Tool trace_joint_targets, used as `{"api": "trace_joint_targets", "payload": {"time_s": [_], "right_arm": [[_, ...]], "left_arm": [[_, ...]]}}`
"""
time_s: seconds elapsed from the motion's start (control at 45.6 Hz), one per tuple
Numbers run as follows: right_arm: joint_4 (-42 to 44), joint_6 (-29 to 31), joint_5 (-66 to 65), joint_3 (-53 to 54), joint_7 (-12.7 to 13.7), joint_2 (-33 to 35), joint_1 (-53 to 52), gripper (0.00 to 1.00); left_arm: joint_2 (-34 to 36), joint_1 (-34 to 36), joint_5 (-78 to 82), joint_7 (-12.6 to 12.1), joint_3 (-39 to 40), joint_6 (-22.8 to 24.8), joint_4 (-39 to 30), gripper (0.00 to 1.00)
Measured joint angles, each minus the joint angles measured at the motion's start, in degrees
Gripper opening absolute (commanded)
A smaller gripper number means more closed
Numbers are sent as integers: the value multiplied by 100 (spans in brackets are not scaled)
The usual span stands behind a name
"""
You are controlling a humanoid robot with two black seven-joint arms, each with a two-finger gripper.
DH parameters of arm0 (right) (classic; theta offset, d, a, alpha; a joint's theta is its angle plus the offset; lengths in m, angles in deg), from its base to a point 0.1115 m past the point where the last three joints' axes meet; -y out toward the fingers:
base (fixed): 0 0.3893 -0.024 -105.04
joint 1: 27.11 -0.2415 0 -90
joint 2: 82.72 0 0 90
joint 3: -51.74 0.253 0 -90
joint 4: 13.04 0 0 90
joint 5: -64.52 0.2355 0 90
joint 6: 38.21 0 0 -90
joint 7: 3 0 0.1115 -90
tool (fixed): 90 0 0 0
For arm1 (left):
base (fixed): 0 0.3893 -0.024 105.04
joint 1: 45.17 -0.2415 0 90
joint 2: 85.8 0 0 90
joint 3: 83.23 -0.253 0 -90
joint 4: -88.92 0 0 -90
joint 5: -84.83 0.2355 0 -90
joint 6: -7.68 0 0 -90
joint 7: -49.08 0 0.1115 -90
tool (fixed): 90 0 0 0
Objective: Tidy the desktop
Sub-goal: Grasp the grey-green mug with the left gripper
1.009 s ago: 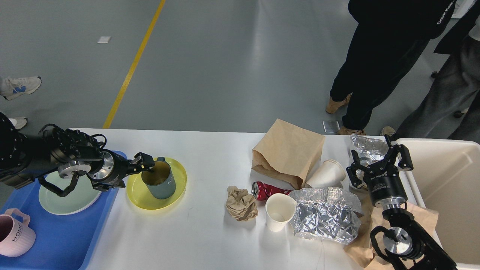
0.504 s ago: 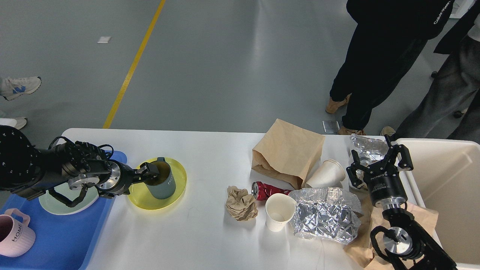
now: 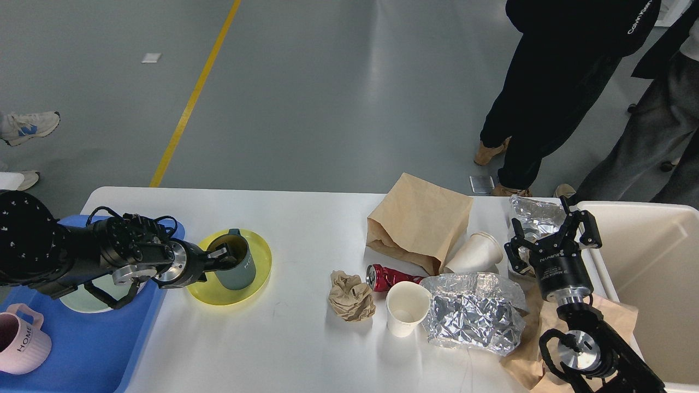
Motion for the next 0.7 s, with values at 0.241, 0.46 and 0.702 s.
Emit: {"api": "trace_joint_targets", "payload": {"time_s": [0.241,0.46,0.702], "right_arm": [[0,0,0,0,0,0,0,100],[0,0,0,0,0,0,0,100],[1,0,0,0,0,0,0,100]], "left_arm": [[18,-8,8,-14,40,-129,7,48],[11,-37,8,-14,44,-213,9,42],[6,-59,17,-14,38,-222,9,25]]}}
